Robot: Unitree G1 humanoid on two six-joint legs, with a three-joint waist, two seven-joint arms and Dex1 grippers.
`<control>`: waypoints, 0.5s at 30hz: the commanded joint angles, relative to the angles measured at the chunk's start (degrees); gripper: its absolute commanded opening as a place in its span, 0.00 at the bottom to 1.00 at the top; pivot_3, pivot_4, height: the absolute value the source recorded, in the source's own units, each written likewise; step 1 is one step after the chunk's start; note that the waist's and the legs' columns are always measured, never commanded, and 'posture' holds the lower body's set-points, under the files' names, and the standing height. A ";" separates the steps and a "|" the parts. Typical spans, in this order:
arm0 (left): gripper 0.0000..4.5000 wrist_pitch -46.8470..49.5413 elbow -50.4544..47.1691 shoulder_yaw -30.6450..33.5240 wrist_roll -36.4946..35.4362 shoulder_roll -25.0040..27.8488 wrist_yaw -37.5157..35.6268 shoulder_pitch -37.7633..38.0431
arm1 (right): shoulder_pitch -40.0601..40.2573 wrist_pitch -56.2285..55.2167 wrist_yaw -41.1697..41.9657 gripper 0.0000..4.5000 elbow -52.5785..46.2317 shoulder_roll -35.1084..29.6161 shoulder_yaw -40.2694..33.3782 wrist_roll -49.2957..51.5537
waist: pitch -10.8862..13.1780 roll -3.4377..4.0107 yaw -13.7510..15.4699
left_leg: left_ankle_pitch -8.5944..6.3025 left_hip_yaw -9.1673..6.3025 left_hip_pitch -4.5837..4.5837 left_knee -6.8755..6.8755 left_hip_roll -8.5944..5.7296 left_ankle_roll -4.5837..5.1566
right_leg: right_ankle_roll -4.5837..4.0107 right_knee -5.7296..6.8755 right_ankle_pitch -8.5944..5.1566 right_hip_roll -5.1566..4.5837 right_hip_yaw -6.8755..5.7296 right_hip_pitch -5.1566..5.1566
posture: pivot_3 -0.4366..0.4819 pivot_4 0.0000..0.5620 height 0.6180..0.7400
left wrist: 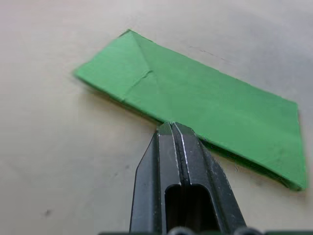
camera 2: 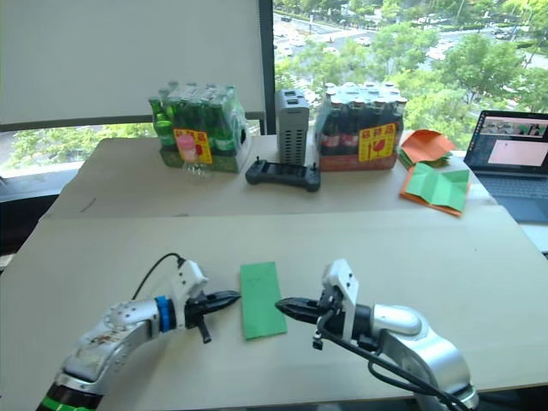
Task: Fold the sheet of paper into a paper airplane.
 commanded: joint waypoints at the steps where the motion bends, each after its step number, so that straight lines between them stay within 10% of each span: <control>1: 0.00 2.49 -5.72 3.50 -3.34 1.92 0.05 1.59 | 0.71 -0.46 0.30 0.00 -1.02 -1.32 -0.22 0.75 | 0.01 0.01 0.07 | 0.00 0.00 0.00 0.01 0.00 0.00 | 0.00 0.00 0.00 0.00 0.00 0.01 | 0.48 0.27 0.96; 15: 0.00 -2.71 2.47 -6.22 2.60 -0.74 -1.15 -2.65 | 0.37 -0.98 -1.78 0.00 -0.23 -2.74 -1.72 0.94 | 0.03 0.00 0.04 | -0.01 0.08 -0.03 0.18 -0.05 0.03 | 0.00 0.02 0.02 -0.05 0.00 0.06 | 0.48 0.27 0.96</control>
